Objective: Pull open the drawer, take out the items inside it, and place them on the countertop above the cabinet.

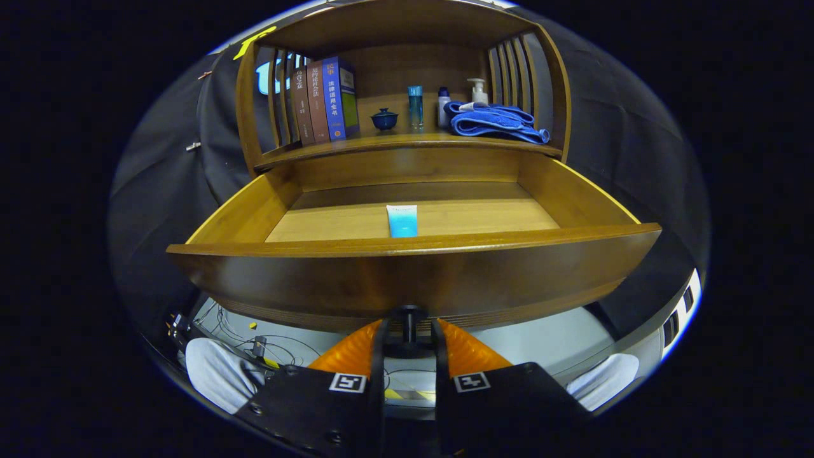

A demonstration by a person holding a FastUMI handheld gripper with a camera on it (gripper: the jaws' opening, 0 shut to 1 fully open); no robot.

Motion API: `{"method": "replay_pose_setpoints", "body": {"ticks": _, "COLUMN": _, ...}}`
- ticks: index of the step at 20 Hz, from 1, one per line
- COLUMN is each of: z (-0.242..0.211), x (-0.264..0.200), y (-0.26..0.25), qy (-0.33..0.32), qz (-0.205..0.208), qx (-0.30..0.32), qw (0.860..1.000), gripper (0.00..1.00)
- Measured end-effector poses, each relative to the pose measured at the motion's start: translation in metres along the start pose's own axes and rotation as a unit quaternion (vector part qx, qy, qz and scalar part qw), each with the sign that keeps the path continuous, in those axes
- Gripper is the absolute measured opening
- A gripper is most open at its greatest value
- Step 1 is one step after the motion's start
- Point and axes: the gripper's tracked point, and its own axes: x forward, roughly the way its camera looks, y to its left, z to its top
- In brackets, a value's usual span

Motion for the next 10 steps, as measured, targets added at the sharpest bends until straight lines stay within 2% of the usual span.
{"method": "replay_pose_setpoints", "body": {"ticks": 2, "z": 0.009, "x": -0.009, "y": 0.001, "qy": -0.008, "qz": 0.007, "qx": 0.016, "qw": 1.000, "gripper": 0.46}}
{"method": "replay_pose_setpoints", "body": {"ticks": 4, "z": 0.012, "x": -0.024, "y": -0.006, "qy": 0.004, "qz": -0.004, "qx": 0.014, "qw": 1.000, "gripper": 0.67}}
{"method": "replay_pose_setpoints", "body": {"ticks": 7, "z": 0.036, "x": -0.052, "y": -0.004, "qy": 0.012, "qz": 0.001, "qx": 0.032, "qw": 0.999, "gripper": 0.98}}
{"method": "replay_pose_setpoints", "body": {"ticks": 10, "z": 0.072, "x": -0.068, "y": 0.001, "qy": -0.006, "qz": 0.002, "qx": 0.014, "qw": 1.000, "gripper": 0.98}}
